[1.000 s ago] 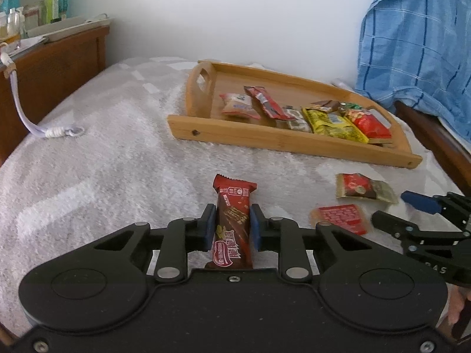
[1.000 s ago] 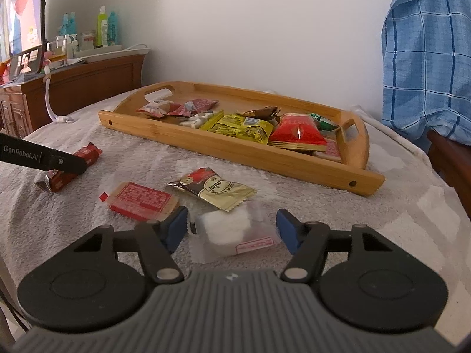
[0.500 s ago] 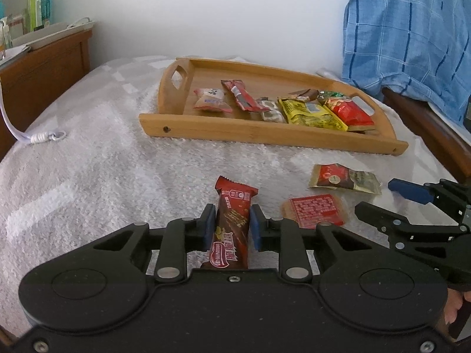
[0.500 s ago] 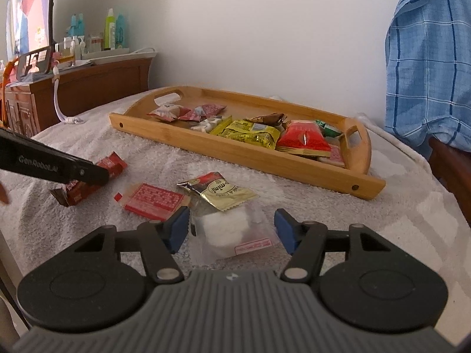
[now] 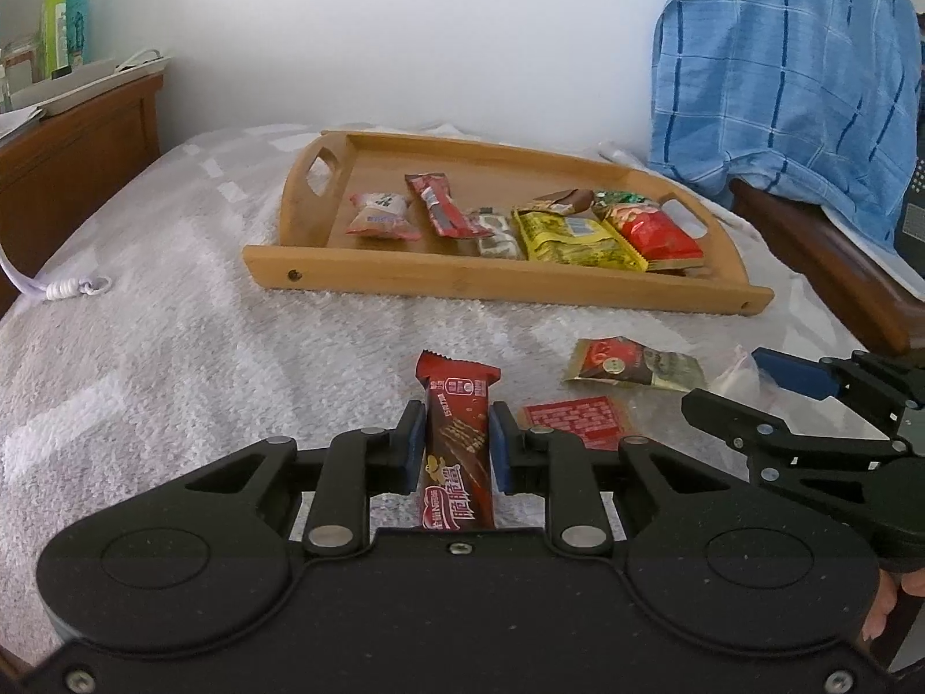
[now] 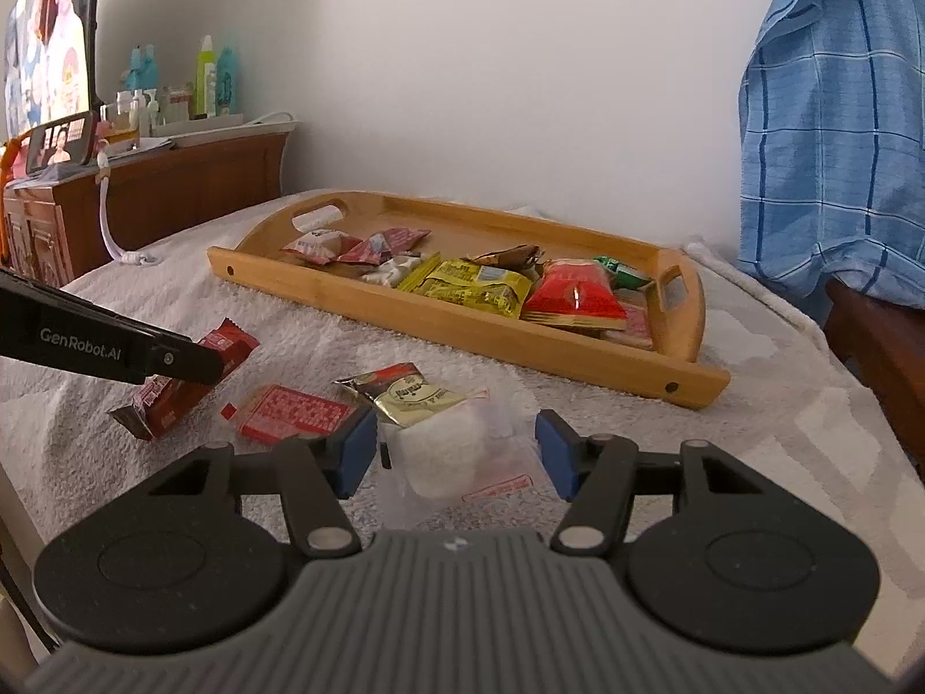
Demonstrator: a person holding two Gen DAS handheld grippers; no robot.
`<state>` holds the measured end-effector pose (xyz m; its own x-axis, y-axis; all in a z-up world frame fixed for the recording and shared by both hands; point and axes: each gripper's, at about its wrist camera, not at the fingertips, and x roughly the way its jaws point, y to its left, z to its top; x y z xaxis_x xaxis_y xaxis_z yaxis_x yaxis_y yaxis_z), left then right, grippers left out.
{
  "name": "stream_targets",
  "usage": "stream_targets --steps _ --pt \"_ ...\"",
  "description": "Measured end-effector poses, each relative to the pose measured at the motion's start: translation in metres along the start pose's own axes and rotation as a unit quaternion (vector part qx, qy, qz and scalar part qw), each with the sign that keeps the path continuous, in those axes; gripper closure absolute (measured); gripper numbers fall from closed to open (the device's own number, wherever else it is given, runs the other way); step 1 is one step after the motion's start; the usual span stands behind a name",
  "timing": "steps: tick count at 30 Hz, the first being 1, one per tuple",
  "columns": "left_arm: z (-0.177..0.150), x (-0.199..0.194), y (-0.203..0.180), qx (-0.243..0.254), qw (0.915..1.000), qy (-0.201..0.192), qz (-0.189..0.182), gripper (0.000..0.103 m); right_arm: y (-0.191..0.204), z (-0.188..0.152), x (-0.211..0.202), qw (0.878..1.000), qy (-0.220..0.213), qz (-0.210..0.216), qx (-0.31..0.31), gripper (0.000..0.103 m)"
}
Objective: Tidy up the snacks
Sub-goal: 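Grasp the red-brown chocolate bar with the left gripper while the right approaches the clear bag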
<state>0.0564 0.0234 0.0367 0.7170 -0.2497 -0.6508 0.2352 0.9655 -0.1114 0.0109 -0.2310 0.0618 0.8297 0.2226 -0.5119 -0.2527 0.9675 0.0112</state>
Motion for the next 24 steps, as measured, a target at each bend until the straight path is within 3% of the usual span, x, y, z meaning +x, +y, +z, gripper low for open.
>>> stream_targets --steps 24 --pt "0.015 -0.007 -0.016 0.011 0.9998 -0.018 -0.008 0.081 -0.020 0.012 -0.009 0.999 -0.017 -0.025 0.030 0.042"
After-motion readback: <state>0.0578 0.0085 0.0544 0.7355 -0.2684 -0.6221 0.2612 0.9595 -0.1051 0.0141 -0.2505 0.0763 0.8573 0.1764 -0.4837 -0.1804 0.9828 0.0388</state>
